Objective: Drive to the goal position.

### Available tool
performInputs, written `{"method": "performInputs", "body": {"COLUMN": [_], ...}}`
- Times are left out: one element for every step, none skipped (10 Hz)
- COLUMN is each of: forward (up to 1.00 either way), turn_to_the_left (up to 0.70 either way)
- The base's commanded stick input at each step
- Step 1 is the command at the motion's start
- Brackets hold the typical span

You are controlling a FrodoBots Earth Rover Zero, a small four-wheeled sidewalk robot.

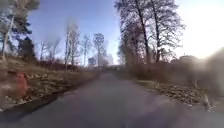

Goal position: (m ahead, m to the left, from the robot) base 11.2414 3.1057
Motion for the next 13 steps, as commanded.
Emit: {"method": "performInputs", "body": {"forward": [1.00, 1.00, 1.00, 1.00, 1.00, 1.00, 1.00, 1.00, 1.00, 1.00, 1.00, 1.00, 1.00], "turn_to_the_left": [0.00, 0.00, 0.00, 0.00, 0.00, 0.00, 0.00, 0.00, 0.00, 0.00, 0.00, 0.00, 0.00]}}
